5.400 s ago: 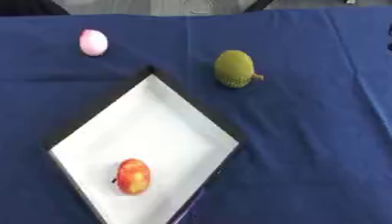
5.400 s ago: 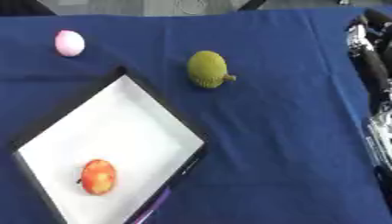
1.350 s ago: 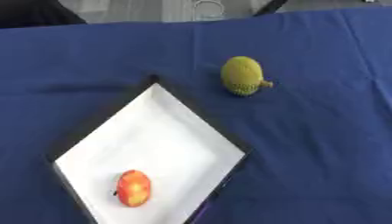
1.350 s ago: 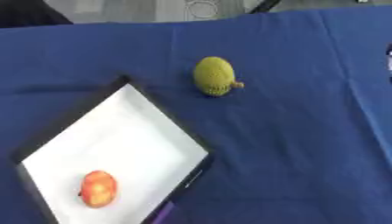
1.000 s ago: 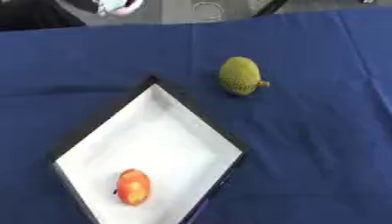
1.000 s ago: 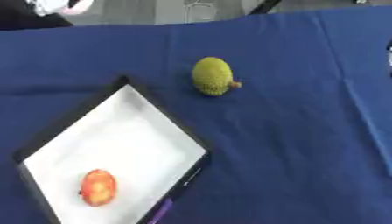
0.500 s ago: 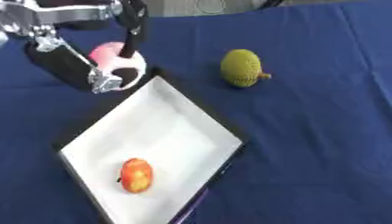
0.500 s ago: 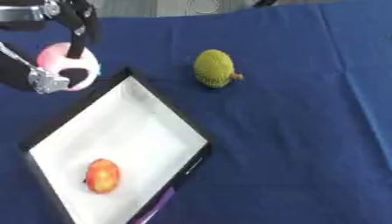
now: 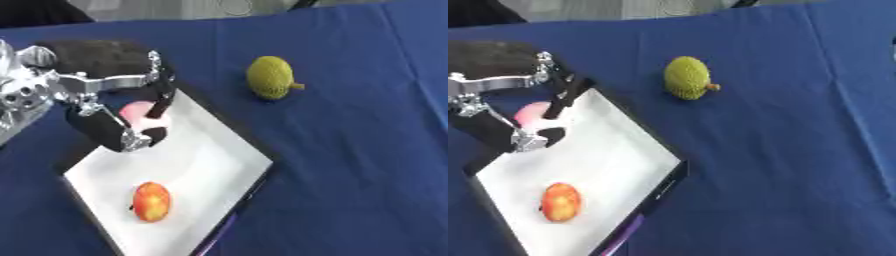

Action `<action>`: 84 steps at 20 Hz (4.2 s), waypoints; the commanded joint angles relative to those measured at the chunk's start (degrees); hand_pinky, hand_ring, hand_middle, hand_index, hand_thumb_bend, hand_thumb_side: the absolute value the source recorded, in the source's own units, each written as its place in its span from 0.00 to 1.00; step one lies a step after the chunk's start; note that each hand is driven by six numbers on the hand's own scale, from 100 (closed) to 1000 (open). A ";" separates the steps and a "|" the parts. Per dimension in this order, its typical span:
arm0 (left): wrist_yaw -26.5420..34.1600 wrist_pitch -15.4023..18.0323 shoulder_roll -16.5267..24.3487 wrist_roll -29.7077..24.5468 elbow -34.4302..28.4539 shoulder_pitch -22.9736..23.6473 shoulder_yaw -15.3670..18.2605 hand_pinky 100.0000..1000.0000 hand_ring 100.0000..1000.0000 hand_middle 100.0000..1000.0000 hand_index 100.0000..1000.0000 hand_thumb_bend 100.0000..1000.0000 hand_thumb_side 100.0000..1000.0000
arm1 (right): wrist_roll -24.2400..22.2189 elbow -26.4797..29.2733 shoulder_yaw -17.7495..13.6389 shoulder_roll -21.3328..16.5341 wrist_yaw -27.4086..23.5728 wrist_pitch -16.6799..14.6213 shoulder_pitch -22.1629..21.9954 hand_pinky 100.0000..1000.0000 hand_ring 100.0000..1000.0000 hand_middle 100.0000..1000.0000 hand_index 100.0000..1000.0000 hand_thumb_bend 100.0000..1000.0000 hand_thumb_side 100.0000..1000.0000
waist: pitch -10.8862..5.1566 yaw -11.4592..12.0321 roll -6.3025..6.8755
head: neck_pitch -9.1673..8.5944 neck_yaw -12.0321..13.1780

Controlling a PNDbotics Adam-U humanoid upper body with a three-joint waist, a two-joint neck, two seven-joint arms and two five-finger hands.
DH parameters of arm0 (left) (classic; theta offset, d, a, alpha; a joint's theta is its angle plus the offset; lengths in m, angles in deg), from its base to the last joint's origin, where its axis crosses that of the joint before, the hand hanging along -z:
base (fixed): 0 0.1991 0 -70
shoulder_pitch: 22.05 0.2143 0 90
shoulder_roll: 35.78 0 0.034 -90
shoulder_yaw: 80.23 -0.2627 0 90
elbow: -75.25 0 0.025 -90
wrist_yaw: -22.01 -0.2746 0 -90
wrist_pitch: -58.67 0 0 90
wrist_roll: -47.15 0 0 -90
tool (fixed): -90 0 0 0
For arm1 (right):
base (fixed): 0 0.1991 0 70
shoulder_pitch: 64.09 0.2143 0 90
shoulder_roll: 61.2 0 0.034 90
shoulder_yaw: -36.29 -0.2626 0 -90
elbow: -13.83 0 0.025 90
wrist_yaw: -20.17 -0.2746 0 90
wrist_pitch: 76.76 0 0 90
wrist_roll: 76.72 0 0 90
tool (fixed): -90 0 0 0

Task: Pick up objects on the table and place them in the box.

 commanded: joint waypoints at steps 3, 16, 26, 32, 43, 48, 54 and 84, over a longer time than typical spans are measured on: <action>-1.08 -2.16 0.43 3.67 -0.76 1.73 -0.59 0.66 0.66 0.52 0.25 0.00 0.14 | -0.10 0.64 -0.12 -0.88 -0.04 -0.01 0.51 0.87 0.87 0.84 0.88 0.00 0.59 | -0.89 -0.30 -0.25 | -0.74 0.19; 2.04 -6.92 1.72 16.65 -0.76 7.70 -1.65 0.67 0.67 0.53 0.23 0.00 0.24 | 0.59 0.76 -0.42 -0.54 0.29 0.14 -0.06 0.87 0.87 0.84 0.88 0.00 0.60 | -0.44 -0.93 -0.01 | -0.49 1.15; 1.01 -3.92 3.53 17.65 -0.76 9.36 -0.39 0.70 0.69 0.56 0.34 0.02 0.10 | 0.82 0.77 -0.56 -0.40 0.12 0.06 -0.08 0.87 0.86 0.84 0.87 0.00 0.60 | -0.54 -0.85 -0.05 | -0.84 0.65; -1.45 -0.73 4.17 11.51 -0.76 8.71 0.12 0.75 0.74 0.63 0.44 0.11 0.13 | 1.01 0.72 -0.55 -0.38 0.05 0.01 -0.13 0.87 0.86 0.84 0.87 0.00 0.60 | -0.59 -0.76 0.05 | -0.77 0.66; -2.94 1.26 4.58 -2.80 -0.76 8.41 1.07 0.81 0.80 0.71 0.67 0.16 0.24 | 1.04 0.50 -0.62 -0.29 0.22 0.03 -0.54 0.87 0.86 0.84 0.88 0.00 0.60 | -0.62 -0.84 0.34 | -0.63 0.23; -2.54 1.36 4.50 -3.96 -0.76 8.34 1.57 0.81 0.81 0.72 0.69 0.18 0.25 | 1.01 0.35 -0.63 -0.20 0.40 0.11 -0.71 0.87 0.86 0.84 0.88 0.00 0.60 | -0.55 -0.82 0.40 | -0.57 0.19; -0.73 2.10 4.88 2.87 -0.76 7.65 6.18 0.81 0.81 0.73 0.74 0.14 0.33 | 1.09 0.39 -0.86 -0.48 0.46 0.03 -0.87 0.87 0.86 0.84 0.88 0.00 0.60 | -0.76 -0.32 0.41 | -0.91 -0.90; 38.06 13.70 -13.16 68.54 -0.76 36.56 36.99 0.79 0.77 0.67 0.81 0.39 0.55 | -35.40 3.89 9.40 -35.29 14.32 2.55 15.12 0.90 0.92 0.89 0.92 0.00 0.29 | -0.98 0.99 -2.82 | -0.79 -2.56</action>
